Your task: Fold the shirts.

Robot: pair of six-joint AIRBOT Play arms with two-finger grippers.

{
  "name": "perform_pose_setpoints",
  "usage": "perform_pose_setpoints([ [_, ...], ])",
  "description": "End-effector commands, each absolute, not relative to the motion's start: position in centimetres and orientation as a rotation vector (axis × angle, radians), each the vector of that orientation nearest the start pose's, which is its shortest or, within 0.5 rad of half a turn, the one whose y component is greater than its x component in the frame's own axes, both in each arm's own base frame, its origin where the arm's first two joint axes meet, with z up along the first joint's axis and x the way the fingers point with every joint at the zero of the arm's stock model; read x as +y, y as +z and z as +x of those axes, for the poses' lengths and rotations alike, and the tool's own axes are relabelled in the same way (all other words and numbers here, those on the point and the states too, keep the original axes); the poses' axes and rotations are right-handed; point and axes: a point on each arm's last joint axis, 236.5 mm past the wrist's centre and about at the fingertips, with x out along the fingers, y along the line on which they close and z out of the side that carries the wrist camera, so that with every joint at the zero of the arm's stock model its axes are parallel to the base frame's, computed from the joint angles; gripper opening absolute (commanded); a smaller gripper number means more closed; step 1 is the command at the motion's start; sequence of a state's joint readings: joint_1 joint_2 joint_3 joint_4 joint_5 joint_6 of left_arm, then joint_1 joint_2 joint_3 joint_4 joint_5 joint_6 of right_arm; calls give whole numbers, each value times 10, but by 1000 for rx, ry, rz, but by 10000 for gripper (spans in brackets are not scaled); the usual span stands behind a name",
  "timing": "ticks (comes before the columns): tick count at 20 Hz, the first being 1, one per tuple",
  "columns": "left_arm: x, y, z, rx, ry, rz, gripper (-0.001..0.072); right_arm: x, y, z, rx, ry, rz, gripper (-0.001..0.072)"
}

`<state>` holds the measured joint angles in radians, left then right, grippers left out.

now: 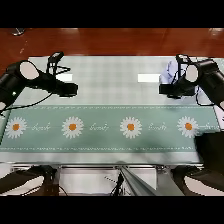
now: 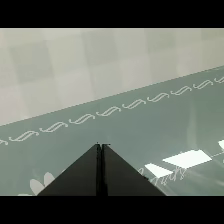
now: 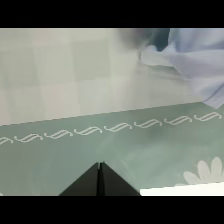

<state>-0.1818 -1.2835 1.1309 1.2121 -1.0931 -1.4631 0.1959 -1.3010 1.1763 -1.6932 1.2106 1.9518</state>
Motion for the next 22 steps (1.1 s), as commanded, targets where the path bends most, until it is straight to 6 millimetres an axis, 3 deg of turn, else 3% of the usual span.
perform_pose_setpoints([
  [1,-143,14,372,1241,-396,-137,18,46,3,373,1308,-154,82,30],
  [13,-143,14,372,1241,-396,-137,17,47,4,375,1300,-151,83,29],
  [18,-143,23,401,1114,-370,-148,20,39,31,439,1009,-120,4,36],
  [19,-140,28,414,1056,-359,-143,74,29,41,454,937,-132,-62,191],
  [20,-135,35,432,976,-341,-118,395,16,52,470,854,-155,-129,521],
  [21,-130,41,449,897,-321,-86,689,0,62,484,784,-196,-154,631],
  [22,-121,49,463,828,-294,-47,706,-19,67,494,737,-250,-130,631],
])
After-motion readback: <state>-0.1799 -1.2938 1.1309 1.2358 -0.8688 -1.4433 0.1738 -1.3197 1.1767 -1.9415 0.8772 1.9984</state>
